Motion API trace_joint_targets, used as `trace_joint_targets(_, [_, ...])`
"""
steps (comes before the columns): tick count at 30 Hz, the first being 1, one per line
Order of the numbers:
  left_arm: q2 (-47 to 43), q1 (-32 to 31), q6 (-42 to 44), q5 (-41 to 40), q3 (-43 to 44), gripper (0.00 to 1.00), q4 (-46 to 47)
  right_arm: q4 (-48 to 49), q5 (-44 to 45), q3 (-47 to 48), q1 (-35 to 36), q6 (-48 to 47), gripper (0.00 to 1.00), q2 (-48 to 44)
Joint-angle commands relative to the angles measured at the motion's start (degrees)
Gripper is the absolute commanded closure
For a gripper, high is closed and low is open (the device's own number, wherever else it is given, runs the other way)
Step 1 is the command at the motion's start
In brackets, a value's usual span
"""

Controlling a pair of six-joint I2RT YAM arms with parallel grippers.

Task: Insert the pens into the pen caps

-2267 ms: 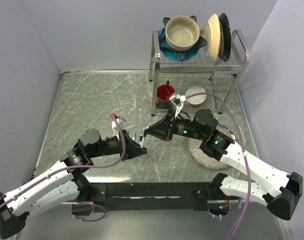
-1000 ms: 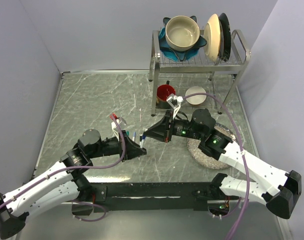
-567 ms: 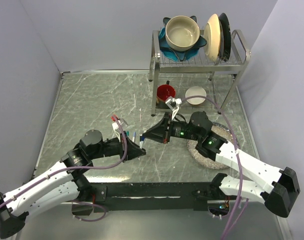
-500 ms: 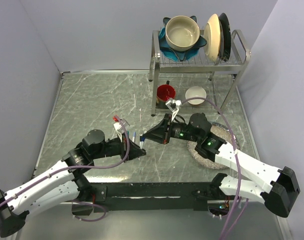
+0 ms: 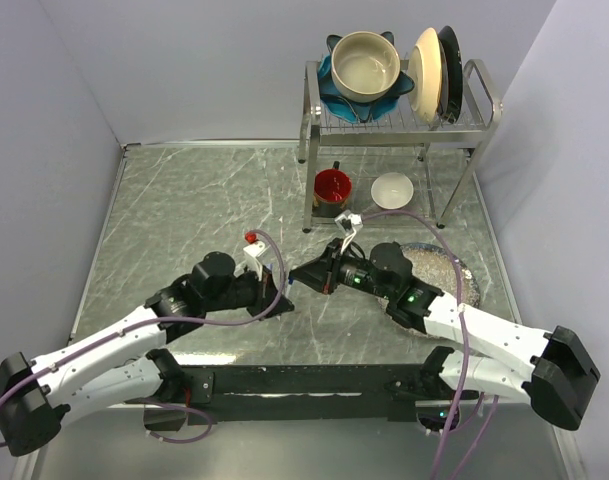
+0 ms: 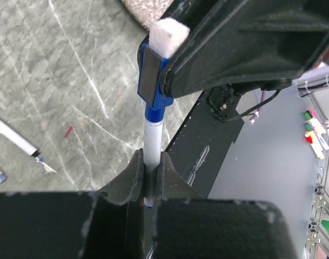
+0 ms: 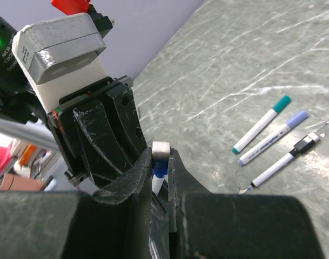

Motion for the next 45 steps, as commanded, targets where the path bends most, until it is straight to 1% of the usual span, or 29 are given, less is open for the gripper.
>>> trace_joint_targets(1, [1.28, 3.09, -0.40, -7.90, 9.56, 0.99, 14.58, -3.01, -9.74, -3.89, 7.97, 2.08, 1.00, 1.73])
trace_joint_targets(5, [0.76, 8.97, -3.72, -1.50, 8.78, 0.99, 17.37, 1.04, -9.65, -6.62, 9.82, 4.19, 1.00, 2.52])
trace_joint_targets(7, [0.50, 10.47, -4.35, -0.43, 8.95, 0.99, 18.00, 1.49, -8.95, -6.62, 10.79, 4.90, 1.00, 3.22])
trace_joint_targets(9, [0.41, 11.00, -4.18, -1.13, 9.57, 0.99, 17.39, 1.84, -8.33, -6.54, 12.20, 5.34, 1.00, 3.75])
trace_joint_targets(11, [0.41, 11.53, -3.04, -1.48, 10.79, 0.99, 15.81, 0.01, -8.07, -5.66, 13.25, 5.17, 1.00, 4.19])
trace_joint_targets(13, [0.32, 12.75, -2.59, -0.35, 11.93, 0.99, 14.49, -4.37, -5.71, -4.87, 14.57, 2.98, 1.00, 4.37])
trace_joint_targets(15, [0.49, 13.64, -1.80, 0.01, 12.64, 0.99, 13.70, -6.50, -3.86, -4.43, 15.36, 1.66, 1.00, 4.10])
trace_joint_targets(18, [1.46, 14.52, -1.36, 0.10, 12.74, 0.99, 12.90, -6.07, -4.99, -4.08, 16.76, 2.00, 1.00, 4.63])
trace_joint_targets(21, [1.55, 14.79, -0.75, -1.65, 13.87, 0.99, 12.03, -3.80, -6.74, -3.72, 18.09, 3.83, 1.00, 6.47])
trace_joint_targets(24, [1.20, 15.14, -0.48, -2.89, 15.80, 0.99, 10.97, 1.65, -10.17, -5.13, 18.79, 7.17, 1.00, 8.66])
trace_joint_targets(25, [1.63, 15.31, 0.65, -3.24, 16.68, 0.99, 9.92, 5.23, -12.88, -5.74, 19.05, 8.06, 1.00, 9.37])
trace_joint_targets(26, [2.16, 15.31, 1.01, -3.42, 17.30, 0.99, 8.35, 7.01, -13.77, -5.92, 19.14, 9.02, 1.00, 10.51])
trace_joint_targets(28, [2.43, 15.31, 1.71, -4.73, 18.01, 0.99, 7.98, 10.08, -15.88, -5.83, 19.58, 11.22, 1.00, 11.57])
trace_joint_targets(29, [2.26, 15.31, 1.98, -5.95, 17.92, 0.99, 7.72, 10.10, -15.46, -5.75, 19.67, 12.01, 1.00, 11.92])
trace_joint_targets(30, [1.73, 15.40, 1.98, -6.84, 17.14, 0.99, 7.80, 8.88, -14.23, -5.48, 20.11, 11.24, 1.00, 11.75])
trace_joint_targets(31, [1.47, 15.75, 2.07, -7.72, 17.13, 0.99, 7.11, 3.91, -12.74, -4.35, 20.63, 10.10, 1.00, 11.49])
trace_joint_targets(32, [1.20, 15.93, 2.24, -7.72, 17.04, 0.99, 7.01, 1.42, -8.99, -3.82, 21.51, 8.69, 1.00, 11.05])
trace_joint_targets(33, [1.20, 16.45, 2.07, -7.81, 17.13, 0.99, 6.84, -1.65, -7.82, -3.46, 21.95, 8.33, 1.00, 10.87])
trace_joint_targets(36, [1.73, 16.89, 1.45, -8.78, 17.30, 0.99, 7.02, -7.10, -2.89, -1.36, 23.71, 7.54, 1.00, 11.22])
trace_joint_targets(39, [1.38, 17.86, 1.54, -11.41, 17.39, 0.99, 6.40, -10.28, 0.80, 1.10, 25.90, 7.89, 1.00, 12.10])
trace_joint_targets(41, [1.55, 18.82, 1.19, -12.03, 18.00, 0.99, 5.70, -10.03, 1.68, 1.29, 26.70, 8.50, 1.00, 11.93])
trace_joint_targets(42, [1.55, 20.48, 0.06, -7.59, 18.01, 0.99, 5.96, -3.41, -1.36, -0.80, 27.22, 8.16, 1.00, 11.49])
trace_joint_targets(43, [1.38, 21.72, -1.26, -4.85, 17.66, 0.99, 9.18, 1.87, -3.22, -2.74, 27.23, 7.98, 1.00, 9.92])
trace_joint_targets(44, [0.94, 22.69, -2.67, -2.04, 16.35, 0.99, 10.86, 5.49, -4.80, -4.06, 27.23, 8.33, 1.00, 9.47])
trace_joint_targets(45, [0.59, 24.61, -4.59, 3.38, 15.90, 0.99, 12.45, 6.05, -6.21, -3.90, 27.23, 7.63, 1.00, 9.20])
